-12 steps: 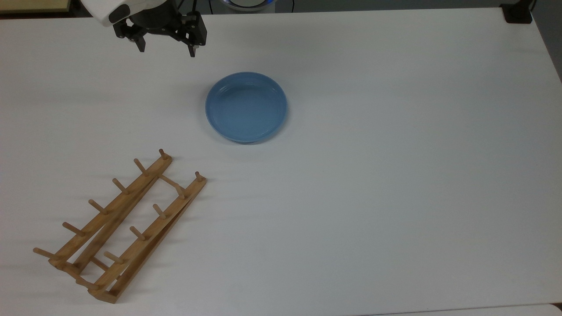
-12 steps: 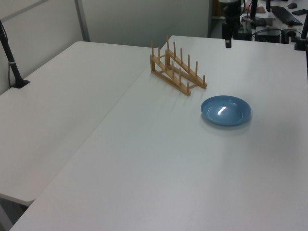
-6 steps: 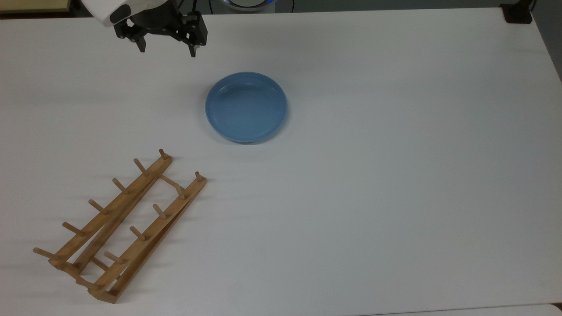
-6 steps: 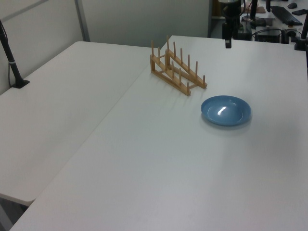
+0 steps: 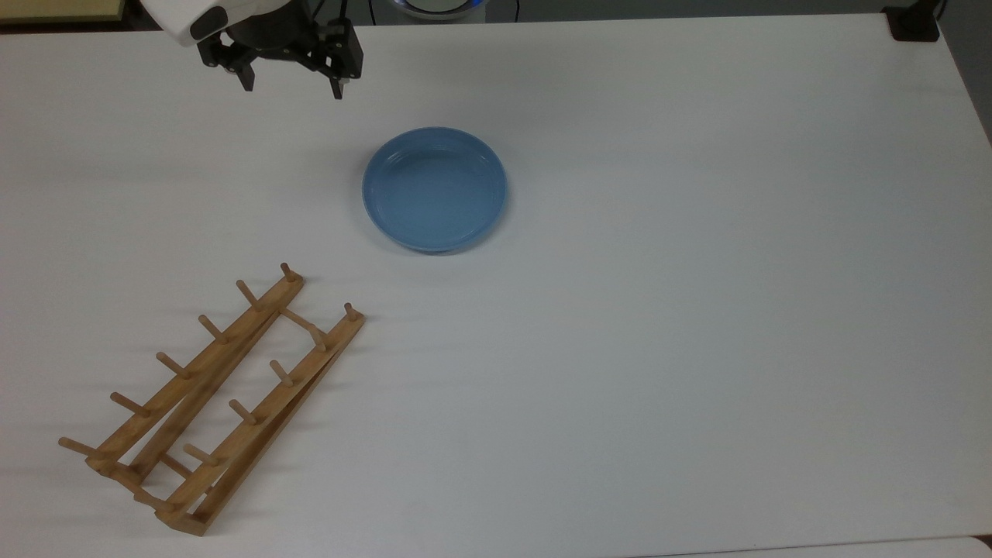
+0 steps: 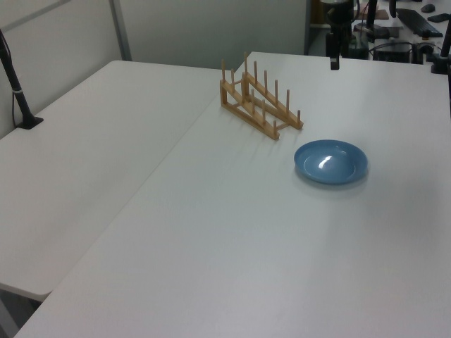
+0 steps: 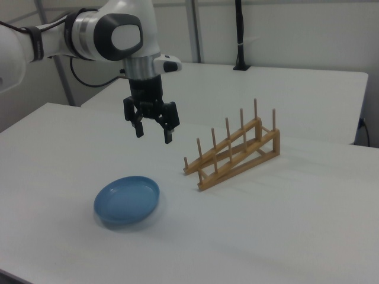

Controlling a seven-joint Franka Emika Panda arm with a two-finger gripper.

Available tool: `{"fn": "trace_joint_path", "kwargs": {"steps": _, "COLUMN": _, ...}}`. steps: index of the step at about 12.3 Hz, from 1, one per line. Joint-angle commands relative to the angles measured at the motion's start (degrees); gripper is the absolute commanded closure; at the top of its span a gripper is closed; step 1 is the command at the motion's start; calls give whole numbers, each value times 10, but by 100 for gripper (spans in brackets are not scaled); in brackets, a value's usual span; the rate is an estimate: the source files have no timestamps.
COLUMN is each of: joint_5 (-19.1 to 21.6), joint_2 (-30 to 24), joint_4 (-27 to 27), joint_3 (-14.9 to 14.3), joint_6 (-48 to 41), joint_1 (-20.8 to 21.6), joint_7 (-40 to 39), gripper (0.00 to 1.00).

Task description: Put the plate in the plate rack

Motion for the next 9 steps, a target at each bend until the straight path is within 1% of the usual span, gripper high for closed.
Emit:
{"fn": "trace_joint_path", "kwargs": {"steps": 1, "joint_5": -12, "joint_2": -5, "joint_4": -14, "joint_3": -1, "joint_6": -24, "joint_1": -7, "joint_7": -58, "gripper": 0}}
{"fn": "trace_joint_path", "kwargs": {"steps": 2, "joint_5": -13, "joint_2": -4, "joint_4": -22, "joint_3": -1, "joint_6": -27, "joint_1": -7, "joint_7": -90, "gripper": 0}}
{"fn": "trace_joint_path", "kwargs": {"steps": 3, "joint_5": -13, "joint_2": -5, "joint_4": -57, "joint_3": -1, "joint_6": -20, "joint_1": -6, "joint_7": -112, "gripper": 0}}
{"fn": "trace_joint_path", "kwargs": {"steps": 4, "joint_5": -13, "joint_2": 4, "joint_4": -77, "joint_3": 0, "joint_6": -8, "joint_1": -4, "joint_7": -116, "gripper": 0}}
{"fn": "trace_joint_path", "kwargs": {"steps": 6, "joint_5": -11, "joint_2": 24, "joint_4": -85, "joint_3": 3, "joint_6": 10, "joint_1": -1, "joint_7": -124, "gripper": 0}}
{"fn": "trace_joint_path", "kwargs": {"steps": 7, "joint_5": -4, "joint_2": 33, "joint_4": -91, "joint_3": 3, "joint_6": 20, "joint_1": -1, "joint_7": -144, "gripper": 0}}
{"fn": "trace_joint_path", "kwargs": {"steps": 8, "joint_5": -3, "joint_2": 57, "joint_4": -91, "joint_3": 4, "joint_6": 21, "joint_1": -1, "joint_7": -152, "gripper": 0}}
{"fn": "trace_joint_path", "kwargs": {"steps": 9, "joint_5": -3, "joint_2": 85, "joint_4": -88, "joint_3": 6, "joint_6": 40, "joint_1": 0, "joint_7": -152, "gripper": 2}}
